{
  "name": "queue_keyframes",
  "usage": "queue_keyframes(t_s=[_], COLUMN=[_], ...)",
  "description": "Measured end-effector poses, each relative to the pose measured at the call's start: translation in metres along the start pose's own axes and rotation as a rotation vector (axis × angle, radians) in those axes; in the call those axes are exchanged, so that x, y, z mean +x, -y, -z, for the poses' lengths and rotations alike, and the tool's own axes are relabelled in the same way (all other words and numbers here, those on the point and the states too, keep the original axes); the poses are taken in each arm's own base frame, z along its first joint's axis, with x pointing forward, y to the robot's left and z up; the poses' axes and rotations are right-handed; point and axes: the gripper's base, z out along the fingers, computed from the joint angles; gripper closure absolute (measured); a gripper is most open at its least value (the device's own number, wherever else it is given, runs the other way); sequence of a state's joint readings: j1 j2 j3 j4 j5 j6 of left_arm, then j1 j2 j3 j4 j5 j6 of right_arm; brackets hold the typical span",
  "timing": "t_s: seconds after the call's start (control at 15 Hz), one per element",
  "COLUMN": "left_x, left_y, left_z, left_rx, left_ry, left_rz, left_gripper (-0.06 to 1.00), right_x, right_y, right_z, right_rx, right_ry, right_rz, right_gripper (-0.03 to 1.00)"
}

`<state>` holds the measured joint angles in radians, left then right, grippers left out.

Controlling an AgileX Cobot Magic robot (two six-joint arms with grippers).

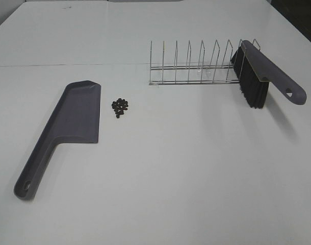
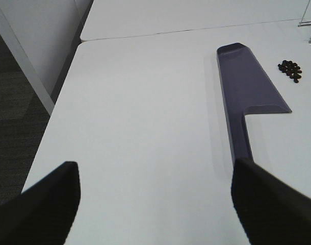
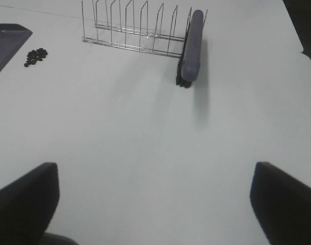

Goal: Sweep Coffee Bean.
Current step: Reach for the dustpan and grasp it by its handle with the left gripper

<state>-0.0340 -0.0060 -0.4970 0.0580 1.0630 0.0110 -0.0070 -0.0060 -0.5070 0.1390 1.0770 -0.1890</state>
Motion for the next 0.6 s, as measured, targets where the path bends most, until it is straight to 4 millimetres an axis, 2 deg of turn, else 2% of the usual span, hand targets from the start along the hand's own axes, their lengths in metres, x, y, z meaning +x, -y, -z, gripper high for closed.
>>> queue_keyframes(t_s=[0.6], left_x=[0.0000], left_y=[0.0000], left_z=[0.0000], left_rx=[0.000], left_ry=[0.000], left_rz=[0.000], left_gripper=[0.19], right_x=[0.0000], right_y=[0.0000], right_z=[0.0000], right_rx=[0.000], right_ry=[0.000], right_rz=[0.000], right_gripper=[0.10])
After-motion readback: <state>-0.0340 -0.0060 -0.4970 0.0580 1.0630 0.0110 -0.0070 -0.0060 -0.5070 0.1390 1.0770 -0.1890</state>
